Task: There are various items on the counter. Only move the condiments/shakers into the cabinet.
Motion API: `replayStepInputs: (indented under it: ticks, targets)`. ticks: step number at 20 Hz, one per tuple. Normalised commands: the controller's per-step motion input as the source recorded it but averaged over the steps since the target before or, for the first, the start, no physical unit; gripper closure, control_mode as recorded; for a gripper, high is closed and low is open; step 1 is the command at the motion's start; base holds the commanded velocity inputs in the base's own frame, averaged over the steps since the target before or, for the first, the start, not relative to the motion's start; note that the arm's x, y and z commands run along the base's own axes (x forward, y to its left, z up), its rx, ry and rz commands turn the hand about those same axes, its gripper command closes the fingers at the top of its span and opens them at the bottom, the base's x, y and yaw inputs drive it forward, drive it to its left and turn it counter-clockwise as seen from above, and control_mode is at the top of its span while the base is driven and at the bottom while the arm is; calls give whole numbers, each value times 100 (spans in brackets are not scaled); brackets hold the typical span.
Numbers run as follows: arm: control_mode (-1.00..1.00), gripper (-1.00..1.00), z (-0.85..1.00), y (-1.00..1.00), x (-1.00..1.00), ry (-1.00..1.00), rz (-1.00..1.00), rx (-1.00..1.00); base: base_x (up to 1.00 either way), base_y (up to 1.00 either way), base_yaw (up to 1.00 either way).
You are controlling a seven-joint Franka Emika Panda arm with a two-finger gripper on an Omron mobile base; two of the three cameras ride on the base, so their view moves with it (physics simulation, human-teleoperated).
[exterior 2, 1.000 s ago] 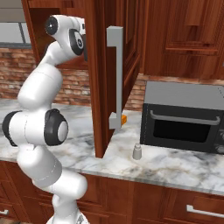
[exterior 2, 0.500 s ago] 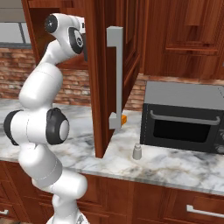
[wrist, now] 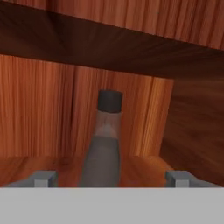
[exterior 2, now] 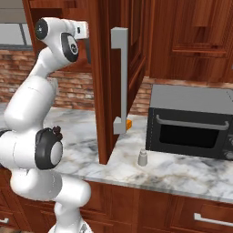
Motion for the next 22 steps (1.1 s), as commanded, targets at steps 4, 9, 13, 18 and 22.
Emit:
replayStepInputs:
  ticks: [4, 9, 13, 18, 22]
  targets:
    - [-100, -100, -54, 0, -100, -4, 0, -5, 0, 0, 0]
    - [-100, -100, -72, 0, -100, -1, 0, -1, 0, 0, 0]
    - [-100, -100, -73, 0, -100, 0, 0, 0, 0, 0, 0]
    - [-100, -100, -80, 4, -100, 2, 0, 0, 0, 0, 0]
    - [-100, -100, -92, 34, -100, 17, 0, -1, 0, 0, 0]
